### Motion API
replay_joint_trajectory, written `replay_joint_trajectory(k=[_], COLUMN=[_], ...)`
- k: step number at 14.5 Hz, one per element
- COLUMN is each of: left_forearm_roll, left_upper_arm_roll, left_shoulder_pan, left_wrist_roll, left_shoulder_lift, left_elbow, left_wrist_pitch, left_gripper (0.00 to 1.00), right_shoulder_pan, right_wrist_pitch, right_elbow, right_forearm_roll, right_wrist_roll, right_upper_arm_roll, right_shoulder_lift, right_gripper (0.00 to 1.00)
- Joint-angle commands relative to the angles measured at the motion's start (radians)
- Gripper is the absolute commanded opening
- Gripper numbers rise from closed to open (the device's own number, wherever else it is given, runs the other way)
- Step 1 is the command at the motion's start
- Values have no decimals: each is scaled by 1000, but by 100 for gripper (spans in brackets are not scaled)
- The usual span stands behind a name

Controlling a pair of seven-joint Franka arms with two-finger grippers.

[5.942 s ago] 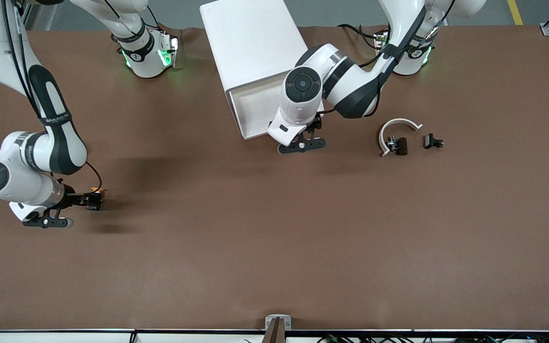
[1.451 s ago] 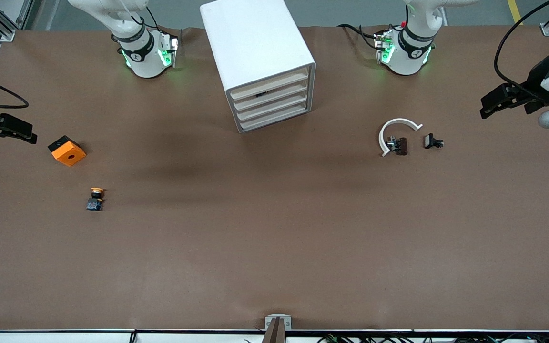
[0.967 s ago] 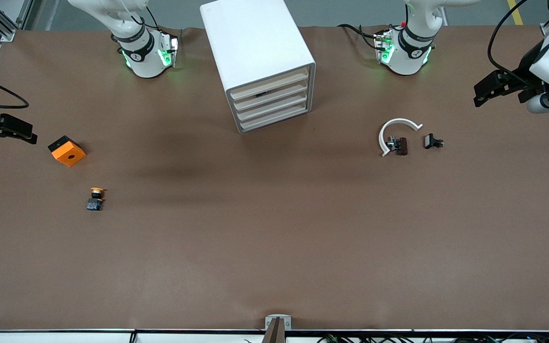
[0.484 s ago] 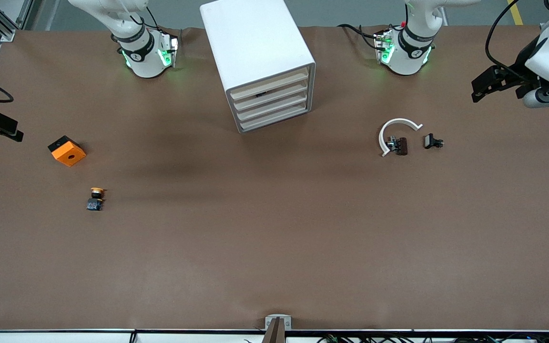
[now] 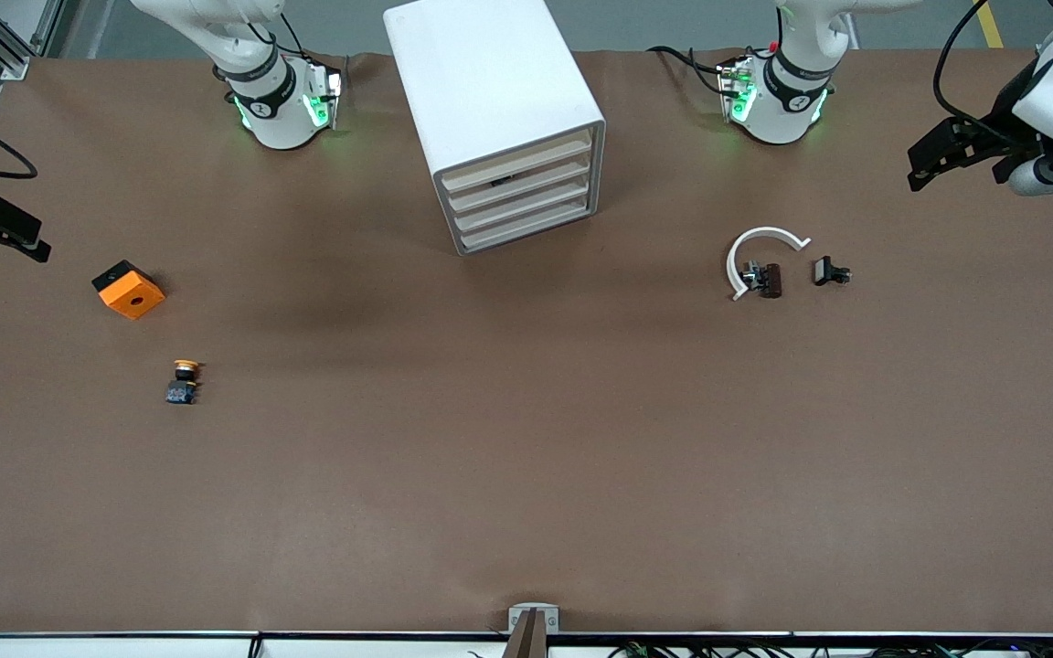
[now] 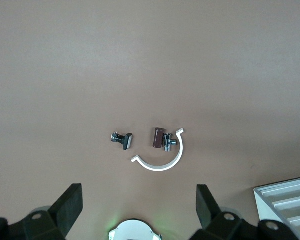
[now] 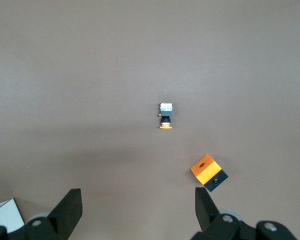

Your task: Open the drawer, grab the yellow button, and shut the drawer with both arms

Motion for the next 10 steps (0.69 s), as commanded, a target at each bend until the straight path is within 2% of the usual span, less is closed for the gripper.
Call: replay_joint_trajectory(k=[1,4,6,7,10], left_forearm_roll=[-9,-31,-31,-28,-23], left_upper_arm_roll=[-6,-14,-52,-75,-77], left_shoulder_pan=[10,48,85,90,77], left_wrist_roll=[18,18,10,-3,-5], left_shoulder_lift=[-17,-14,-14,-14,-14], left_elbow=[-16,-15,-13,-13,-10], left_wrist_pitch=[18,28,29,27,22], left_gripper=[100,100,100,100,100], right_shoulder_pan=[-1,-1,-1,-1,8], right_wrist_pitch=[15,12,8,3,9], right_elbow=[-33,-44,-50,-48,-37], right_forearm_roll=[14,9,3,3,4], right_wrist_roll=[-4,-4,-4,2,8], right_upper_arm_roll=[8,8,9,9,11], right_shoulder_lift=[-25,-36,-63,-65,-63], right_gripper=[100,100,100,100,100])
